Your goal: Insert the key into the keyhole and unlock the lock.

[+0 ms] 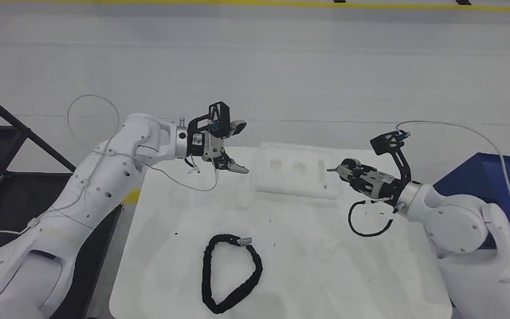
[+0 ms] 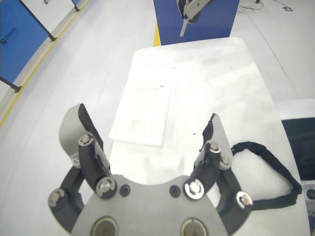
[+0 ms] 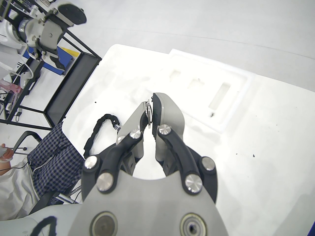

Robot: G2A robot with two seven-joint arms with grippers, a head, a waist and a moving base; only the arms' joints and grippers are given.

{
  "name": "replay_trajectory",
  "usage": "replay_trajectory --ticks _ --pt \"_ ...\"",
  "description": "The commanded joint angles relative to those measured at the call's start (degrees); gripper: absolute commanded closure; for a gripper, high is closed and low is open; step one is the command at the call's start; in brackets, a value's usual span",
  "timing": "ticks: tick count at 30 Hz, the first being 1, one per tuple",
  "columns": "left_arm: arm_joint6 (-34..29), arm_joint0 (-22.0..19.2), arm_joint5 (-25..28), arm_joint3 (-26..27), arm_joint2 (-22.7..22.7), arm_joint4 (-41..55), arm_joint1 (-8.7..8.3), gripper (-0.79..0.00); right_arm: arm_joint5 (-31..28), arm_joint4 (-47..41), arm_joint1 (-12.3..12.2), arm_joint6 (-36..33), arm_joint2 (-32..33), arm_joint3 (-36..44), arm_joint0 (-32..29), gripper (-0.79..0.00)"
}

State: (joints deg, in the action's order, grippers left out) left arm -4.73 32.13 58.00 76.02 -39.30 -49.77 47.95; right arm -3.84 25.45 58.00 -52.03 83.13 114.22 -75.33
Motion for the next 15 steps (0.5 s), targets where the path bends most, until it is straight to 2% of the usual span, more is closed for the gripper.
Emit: replay_trajectory --ticks 1,8,15 --pt "1.81 0.86 0.00 -2.06 1.06 -0.74 0.00 -0.785 0.00 0.00 0.00 0.00 0.00 0.00 0.00 0.000" --pt "10.67 0.28 0.00 -3.78 9.42 -6.17 0.44 -0.785 0.00 0.00 0.00 0.00 0.00 0.00 0.00 0.000" --pt "18.70 -4.83 0.00 -7.25 23.34 -11.21 0.46 -0.785 0.00 0.00 0.00 0.00 0.00 0.00 0.00 0.000"
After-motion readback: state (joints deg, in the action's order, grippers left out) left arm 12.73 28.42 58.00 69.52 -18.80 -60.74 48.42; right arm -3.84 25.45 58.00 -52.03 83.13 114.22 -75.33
